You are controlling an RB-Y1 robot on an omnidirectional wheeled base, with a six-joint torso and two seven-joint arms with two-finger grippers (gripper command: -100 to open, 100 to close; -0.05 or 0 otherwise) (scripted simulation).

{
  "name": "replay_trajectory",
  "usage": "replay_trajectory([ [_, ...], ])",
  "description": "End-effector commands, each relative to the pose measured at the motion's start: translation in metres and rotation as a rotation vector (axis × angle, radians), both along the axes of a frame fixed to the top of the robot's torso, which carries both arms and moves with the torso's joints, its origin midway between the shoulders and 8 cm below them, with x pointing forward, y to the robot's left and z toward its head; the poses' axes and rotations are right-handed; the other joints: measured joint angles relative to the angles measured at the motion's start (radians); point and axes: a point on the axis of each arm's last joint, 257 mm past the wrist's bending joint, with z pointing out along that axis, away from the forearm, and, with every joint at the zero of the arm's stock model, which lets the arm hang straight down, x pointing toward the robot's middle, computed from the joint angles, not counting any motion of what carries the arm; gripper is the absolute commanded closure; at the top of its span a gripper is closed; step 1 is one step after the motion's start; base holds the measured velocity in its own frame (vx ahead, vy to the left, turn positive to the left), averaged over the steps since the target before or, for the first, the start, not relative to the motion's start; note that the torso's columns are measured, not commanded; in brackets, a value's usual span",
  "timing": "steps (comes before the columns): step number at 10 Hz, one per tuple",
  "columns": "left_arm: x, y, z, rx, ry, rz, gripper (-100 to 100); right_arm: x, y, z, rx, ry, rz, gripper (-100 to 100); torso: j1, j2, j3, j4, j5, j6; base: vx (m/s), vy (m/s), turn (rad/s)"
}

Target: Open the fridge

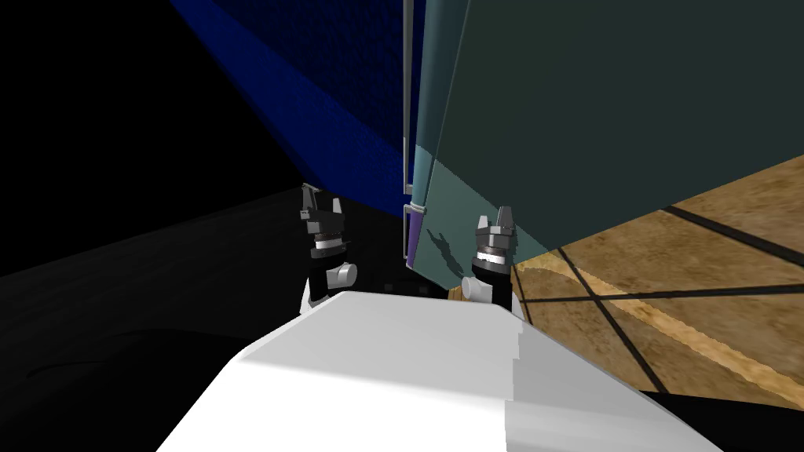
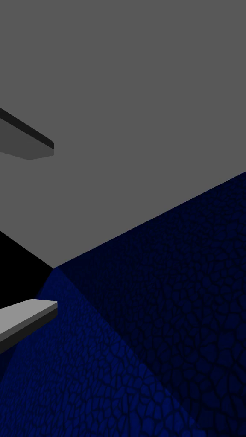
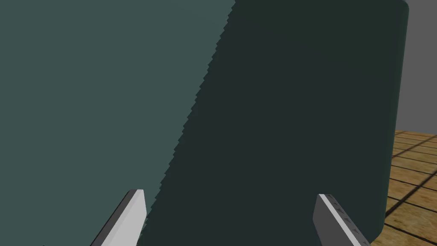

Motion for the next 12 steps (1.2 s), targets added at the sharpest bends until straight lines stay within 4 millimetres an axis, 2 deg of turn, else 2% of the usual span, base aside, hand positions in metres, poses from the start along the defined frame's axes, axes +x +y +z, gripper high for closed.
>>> replay_trajectory([
  [1, 0.0000, 0.0000, 0.0000, 0.000, 0.000, 0.000, 0, 0.0000, 0.0000, 0.0000, 0.000, 0.000, 0.000, 0, 0.000, 0.040, -0.082, 0.041, 0.000, 0.000, 0.000, 0.000, 0.000],
  [9, -0.0001, 0.0000, 0.0002, 0.000, 0.000, 0.000, 0, -0.0001, 0.0000, 0.0002, 0.000, 0.000, 0.000, 0, 0.000, 0.618, -1.234, 0.617, 0.000, 0.000, 0.000, 0.000, 0.000],
  [10, -0.0001, 0.0000, 0.0002, 0.000, 0.000, 0.000, 0, -0.0008, 0.0027, 0.0013, -0.062, 0.009, 0.009, -100, 0.000, 0.691, -1.382, 0.691, 0.000, 0.000, 0.020, 0.015, -0.023],
  [12, 0.0000, 0.0000, -0.0001, 0.000, 0.000, 0.000, 0, -0.0026, 0.0037, 0.0033, -0.154, 0.020, 0.005, -100, 0.001, 0.733, -1.471, 0.734, 0.000, 0.000, 0.037, 0.040, -0.042],
])
